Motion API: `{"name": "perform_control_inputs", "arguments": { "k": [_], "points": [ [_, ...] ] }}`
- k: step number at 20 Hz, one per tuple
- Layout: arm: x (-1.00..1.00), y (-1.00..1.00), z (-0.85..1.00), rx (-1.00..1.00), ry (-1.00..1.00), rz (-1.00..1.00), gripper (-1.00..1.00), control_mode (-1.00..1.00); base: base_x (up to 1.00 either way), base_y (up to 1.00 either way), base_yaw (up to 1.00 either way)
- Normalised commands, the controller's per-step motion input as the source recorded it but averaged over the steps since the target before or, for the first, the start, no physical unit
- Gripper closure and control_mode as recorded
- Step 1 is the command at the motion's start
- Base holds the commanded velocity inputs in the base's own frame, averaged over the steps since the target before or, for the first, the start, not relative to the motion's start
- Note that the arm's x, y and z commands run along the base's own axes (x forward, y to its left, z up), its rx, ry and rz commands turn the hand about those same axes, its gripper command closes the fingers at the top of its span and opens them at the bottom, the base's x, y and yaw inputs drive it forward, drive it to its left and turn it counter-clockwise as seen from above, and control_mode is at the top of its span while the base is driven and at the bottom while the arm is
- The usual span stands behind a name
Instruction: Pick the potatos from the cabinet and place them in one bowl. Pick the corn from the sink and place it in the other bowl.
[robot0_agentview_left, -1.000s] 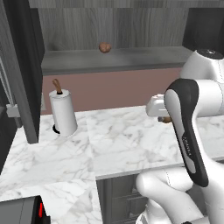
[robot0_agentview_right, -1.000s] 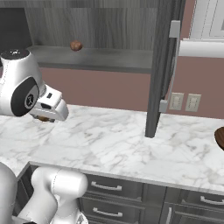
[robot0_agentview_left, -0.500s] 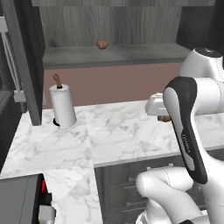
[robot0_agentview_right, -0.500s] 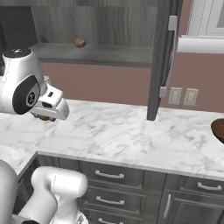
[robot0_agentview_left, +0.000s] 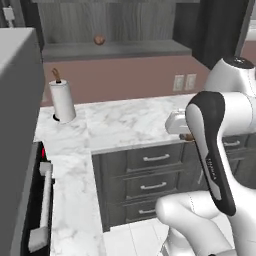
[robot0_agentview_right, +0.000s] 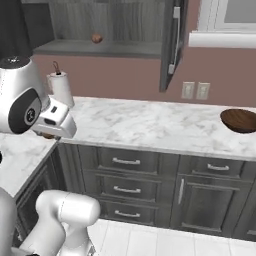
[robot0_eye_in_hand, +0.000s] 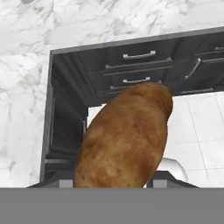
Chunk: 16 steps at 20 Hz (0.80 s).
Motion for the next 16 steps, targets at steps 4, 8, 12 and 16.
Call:
{"name": "perform_control_inputs", "arguments": {
  "k": [4,8,12,16],
  "points": [
    [0.00,0.00,0.00,0.00,0.00,0.00,1.00,1.00,-0.48,-1.00,0.00],
    [0.00,0.00,0.00,0.00,0.00,0.00,1.00,1.00,-0.32,-1.00,0.00],
    [0.00,0.00,0.00,0.00,0.00,0.00,1.00,1.00,-0.12,-1.00,0.00],
    [0.00,0.00,0.00,0.00,0.00,0.00,1.00,1.00,0.13,-1.00,0.00]
  ]
}}
